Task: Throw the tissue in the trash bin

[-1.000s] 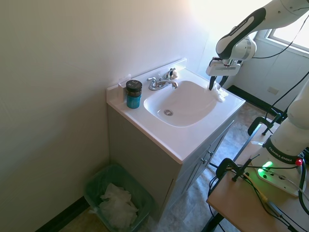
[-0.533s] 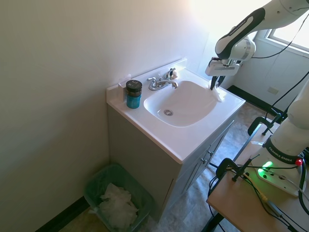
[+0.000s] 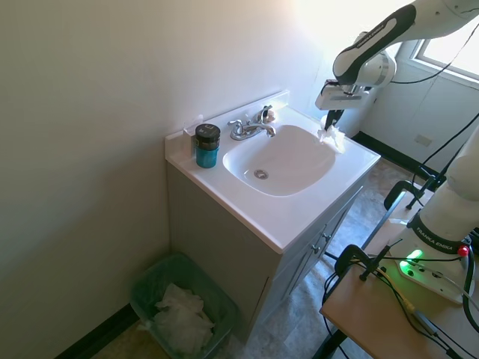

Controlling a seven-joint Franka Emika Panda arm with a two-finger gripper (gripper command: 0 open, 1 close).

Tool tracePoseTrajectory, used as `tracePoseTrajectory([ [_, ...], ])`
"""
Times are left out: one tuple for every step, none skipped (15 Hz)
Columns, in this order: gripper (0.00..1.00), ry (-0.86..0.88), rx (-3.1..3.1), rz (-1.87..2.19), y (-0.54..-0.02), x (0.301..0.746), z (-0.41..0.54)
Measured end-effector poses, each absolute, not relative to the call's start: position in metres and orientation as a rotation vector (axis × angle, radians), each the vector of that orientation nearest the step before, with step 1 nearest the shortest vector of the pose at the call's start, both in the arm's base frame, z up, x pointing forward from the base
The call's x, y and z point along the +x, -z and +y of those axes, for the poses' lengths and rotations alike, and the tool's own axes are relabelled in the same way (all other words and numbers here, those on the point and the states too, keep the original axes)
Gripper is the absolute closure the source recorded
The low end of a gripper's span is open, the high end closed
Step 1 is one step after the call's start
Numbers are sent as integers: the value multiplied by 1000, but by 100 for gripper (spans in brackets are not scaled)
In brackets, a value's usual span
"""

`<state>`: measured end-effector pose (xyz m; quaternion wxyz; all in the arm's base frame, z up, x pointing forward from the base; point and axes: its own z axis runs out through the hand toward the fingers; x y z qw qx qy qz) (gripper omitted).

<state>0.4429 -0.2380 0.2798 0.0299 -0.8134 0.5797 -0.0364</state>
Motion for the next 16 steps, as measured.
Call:
tracePoseTrajectory([
  [100, 129, -2504, 1787, -291, 448, -229],
  [100, 150, -2495, 1784, -305, 454, -217],
  [100, 172, -2488, 1778, -320, 460, -202],
  [100, 201, -2480, 1772, -335, 467, -183],
  [100, 232, -2467, 1764, -350, 473, -163],
  [100, 265, -2458, 1750, -364, 480, -140],
  [100, 296, -2457, 1728, -378, 486, -113],
  [100, 329, -2464, 1700, -391, 491, -80],
  [100, 364, -2476, 1673, -402, 494, -44],
  [100, 394, -2489, 1645, -410, 495, -7],
  [100, 415, -2504, 1611, -415, 495, 31],
  [100, 435, -2520, 1581, -418, 494, 64],
  [100, 449, -2536, 1558, -420, 494, 96],
  [100, 457, -2554, 1530, -422, 494, 129],
  [100, 461, -2570, 1500, -421, 495, 158],
  [100, 460, -2588, 1471, -418, 497, 187],
])
